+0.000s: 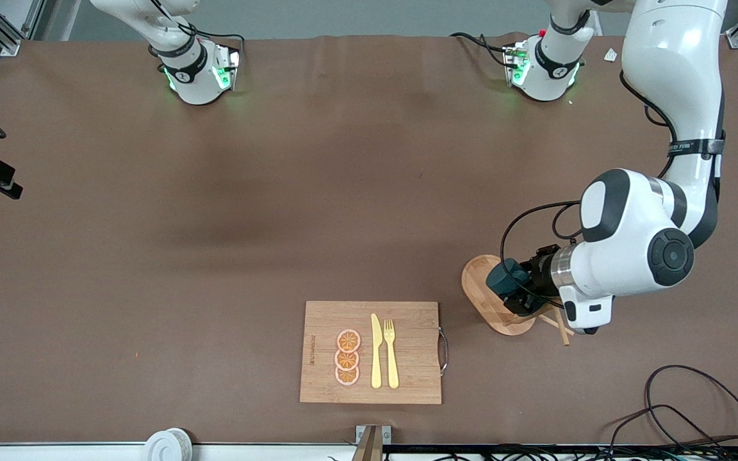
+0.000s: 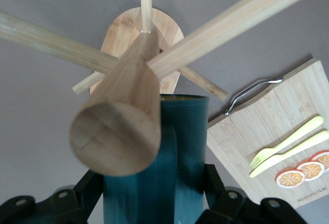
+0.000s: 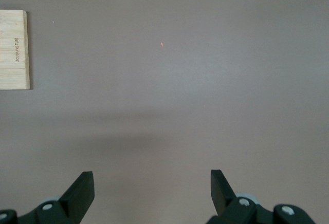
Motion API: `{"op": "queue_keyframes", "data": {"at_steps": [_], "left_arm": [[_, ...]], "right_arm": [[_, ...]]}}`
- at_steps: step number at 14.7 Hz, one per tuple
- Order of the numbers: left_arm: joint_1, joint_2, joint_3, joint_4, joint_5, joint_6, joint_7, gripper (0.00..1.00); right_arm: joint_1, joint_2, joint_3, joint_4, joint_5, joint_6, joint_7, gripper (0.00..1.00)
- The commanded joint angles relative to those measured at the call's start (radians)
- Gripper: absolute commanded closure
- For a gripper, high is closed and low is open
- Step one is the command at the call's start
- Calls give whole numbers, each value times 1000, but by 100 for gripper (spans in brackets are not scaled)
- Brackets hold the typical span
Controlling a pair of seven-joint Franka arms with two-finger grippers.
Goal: Transfer cup from left to right arm and place
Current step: 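Lift the teal mug off the mug tree with the left gripper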
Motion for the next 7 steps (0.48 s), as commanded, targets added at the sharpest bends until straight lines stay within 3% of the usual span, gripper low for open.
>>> {"op": "queue_keyframes", "data": {"at_steps": [1,3,7], "left_arm": [[-1,18,2,18,-10,-37,-13,69],[-1,6,4,22,-9,-69,-9,76],[-17,-74,1,22,19,-98,-10,77]], "right_arm": [[-11,-8,8,-4,3,-2,-13,0],[-11,-8,8,-5,3,-2,-13,0],[-11,-8,8,-4,3,-2,-13,0]]}}
